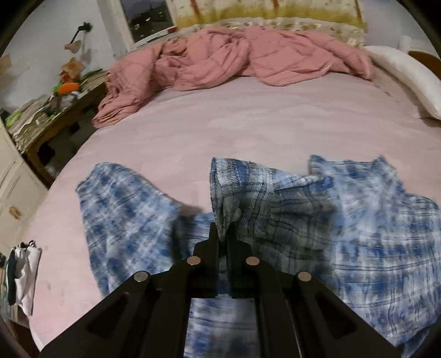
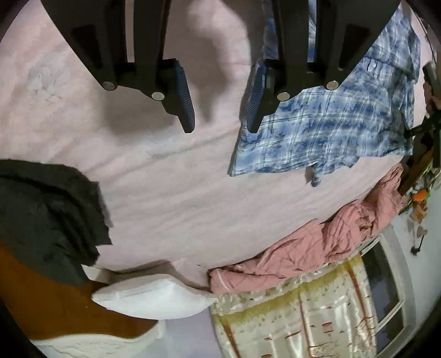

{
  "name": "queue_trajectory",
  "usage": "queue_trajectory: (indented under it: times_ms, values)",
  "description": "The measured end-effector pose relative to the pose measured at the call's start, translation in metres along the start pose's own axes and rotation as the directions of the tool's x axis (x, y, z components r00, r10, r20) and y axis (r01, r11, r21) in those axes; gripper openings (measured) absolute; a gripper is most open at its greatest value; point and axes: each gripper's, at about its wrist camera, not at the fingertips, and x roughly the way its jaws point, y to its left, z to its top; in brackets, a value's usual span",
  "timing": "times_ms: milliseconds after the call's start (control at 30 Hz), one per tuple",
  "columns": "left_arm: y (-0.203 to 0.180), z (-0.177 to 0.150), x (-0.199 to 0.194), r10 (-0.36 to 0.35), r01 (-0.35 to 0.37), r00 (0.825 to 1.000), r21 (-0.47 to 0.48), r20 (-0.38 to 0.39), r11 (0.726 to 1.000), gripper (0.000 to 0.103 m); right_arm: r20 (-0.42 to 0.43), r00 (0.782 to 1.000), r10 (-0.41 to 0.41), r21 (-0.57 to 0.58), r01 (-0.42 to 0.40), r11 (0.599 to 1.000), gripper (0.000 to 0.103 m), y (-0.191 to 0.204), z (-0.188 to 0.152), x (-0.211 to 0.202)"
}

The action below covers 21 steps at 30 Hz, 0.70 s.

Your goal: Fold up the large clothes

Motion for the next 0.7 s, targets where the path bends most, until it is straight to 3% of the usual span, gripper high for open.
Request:
queue_trajectory:
  times_ms: [133,233,300,400,533,667,700]
  values:
    - [0.007,-0.007,0.002,0.022,-0.023,1.000,0.011,0.009,1.000,0.003,0.023,0.999,0.028,-0.076,-0.027,0.997,0.041,0.019,-0.009,-0.007]
    - [0.005,-0.013,0.000,0.001,-0.002,1.000,0.033,0.019,0.999,0.005,0.028,0.998,0.049,-0.132,-0.045,0.990,0.041,0.033,-0.013,-0.011]
    - [0.007,-0.012,0.002,-0.040,0.040,0.999,-0.010,-0.007,0.999,0.008,0.031,0.998,0.058,-0.144,-0.053,0.988,0.041,0.041,-0.014,-0.014]
    - [0.021,-0.015,-0.012,-0.126,0.128,0.992,-0.061,0.028,0.990,0.010,0.050,0.996,0.073,-0.149,-0.065,0.987,0.041,0.047,-0.015,-0.023]
    - [0.037,-0.024,-0.050,-0.102,0.107,0.985,-0.025,0.137,0.994,0.052,0.091,0.992,0.089,-0.152,-0.075,0.986,0.042,0.055,-0.018,-0.041]
    - [0.067,-0.039,-0.092,-0.112,0.120,0.969,-0.024,0.220,0.992,0.062,0.111,0.988,0.108,-0.164,-0.089,0.982,0.050,0.066,-0.028,-0.054]
    - [0.078,-0.045,-0.103,-0.115,0.129,0.962,-0.040,0.248,0.991,0.072,0.107,0.988,0.110,-0.172,-0.091,0.981,0.050,0.070,-0.032,-0.055]
